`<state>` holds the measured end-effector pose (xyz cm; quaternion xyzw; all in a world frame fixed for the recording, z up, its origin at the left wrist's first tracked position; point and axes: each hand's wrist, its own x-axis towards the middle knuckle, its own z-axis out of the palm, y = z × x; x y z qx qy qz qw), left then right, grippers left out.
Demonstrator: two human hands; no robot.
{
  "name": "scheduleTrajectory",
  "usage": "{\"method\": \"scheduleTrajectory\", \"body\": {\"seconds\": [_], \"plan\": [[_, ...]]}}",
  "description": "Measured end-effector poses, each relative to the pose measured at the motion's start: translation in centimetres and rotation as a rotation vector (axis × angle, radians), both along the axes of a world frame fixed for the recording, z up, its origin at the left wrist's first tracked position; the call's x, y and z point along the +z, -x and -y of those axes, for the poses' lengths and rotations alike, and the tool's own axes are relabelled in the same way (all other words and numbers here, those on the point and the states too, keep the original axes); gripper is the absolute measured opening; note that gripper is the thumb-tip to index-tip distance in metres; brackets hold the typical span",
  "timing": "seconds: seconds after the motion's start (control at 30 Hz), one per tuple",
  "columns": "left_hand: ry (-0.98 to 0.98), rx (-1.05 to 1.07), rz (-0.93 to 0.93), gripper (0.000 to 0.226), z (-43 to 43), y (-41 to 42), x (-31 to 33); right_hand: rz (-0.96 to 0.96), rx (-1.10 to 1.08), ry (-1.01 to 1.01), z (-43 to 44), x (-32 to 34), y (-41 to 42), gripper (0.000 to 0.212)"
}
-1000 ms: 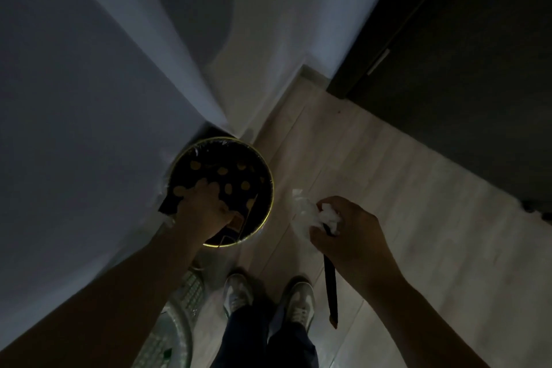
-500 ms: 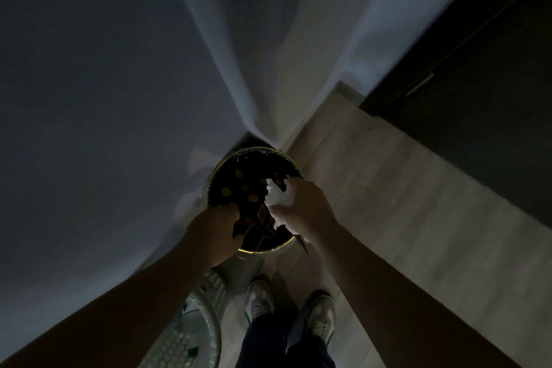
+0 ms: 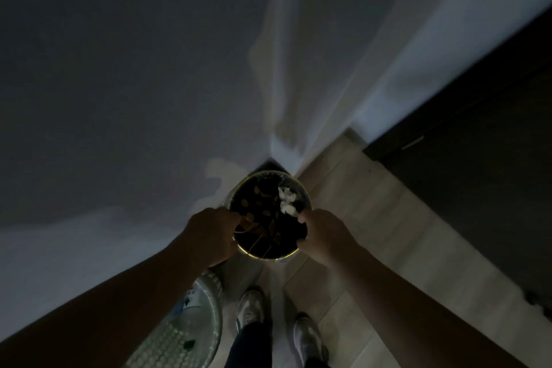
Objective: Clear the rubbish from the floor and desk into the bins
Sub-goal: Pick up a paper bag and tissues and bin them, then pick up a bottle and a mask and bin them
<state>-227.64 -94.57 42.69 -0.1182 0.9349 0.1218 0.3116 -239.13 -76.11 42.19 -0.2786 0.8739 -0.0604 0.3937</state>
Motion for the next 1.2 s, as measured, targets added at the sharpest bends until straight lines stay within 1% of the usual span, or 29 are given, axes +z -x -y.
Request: {"method": "scheduleTrajectory", "body": {"seconds": [0.1,0.2,0.23,0.3,0.33,0.4,0.47,0.53,0.6,0.67,0.73,0.77,0.87,1.03,1.2], "plan": [[0.060,-0.018,0.005,0.036,-0.4,0.3,5.7,-0.050,0.090,0.023,-0.4,6.1,0.2,0.044],[0.073,-0.023,-0.068,0.040,-1.1,0.0,12.4,-0.119,0.161,0.108,-0.8,13.1,0.5,0.043],[0.066,-0.002,-0.122,0.042,-1.3,-0.2,14.7,-0.138,0.180,0.141,-1.0,15.6,0.7,0.041],[0.039,0.041,-0.289,0.051,-1.9,-0.4,19.2,-0.183,0.219,0.211,-1.7,20.5,1.2,0.037],[0.030,0.061,-0.332,0.055,-2.3,-0.5,21.5,-0.214,0.238,0.244,-2.3,22.9,1.6,0.036],[0.028,0.091,-0.365,0.060,-3.7,-0.5,26.0,-0.267,0.263,0.294,-3.7,27.5,2.1,0.039],[0.051,0.122,-0.354,0.066,-5.6,-0.6,30.9,-0.293,0.282,0.332,-5.3,32.0,2.7,0.048],[0.090,0.121,-0.369,0.057,-7.0,-0.6,35.0,-0.328,0.323,0.353,-7.0,36.4,3.2,0.051],[0.114,0.131,-0.449,0.051,-8.3,-0.5,39.4,-0.368,0.356,0.400,-8.5,41.0,3.6,0.053],[0.151,0.154,-0.528,0.056,-9.5,-0.7,43.7,-0.402,0.363,0.463,-9.7,45.6,3.8,0.055],[0.178,0.184,-0.647,0.067,-10.7,-1.1,47.9,-0.461,0.366,0.533,-10.7,50.2,3.7,0.054],[0.194,0.190,-0.709,0.068,-11.2,-1.2,49.9,-0.495,0.370,0.574,-11.0,52.4,3.5,0.053],[0.281,0.174,-0.786,0.054,-12.5,-2.3,55.9,-0.576,0.397,0.681,-11.4,58.1,2.3,0.049],[0.452,0.200,-0.885,0.050,-13.0,-6.7,63.5,-0.711,0.523,0.820,-10.5,65.6,-1.8,0.046],[0.658,0.336,-0.875,0.051,-12.6,-17.2,68.2,-0.750,0.704,0.898,-7.2,70.3,-9.3,0.046]]}}
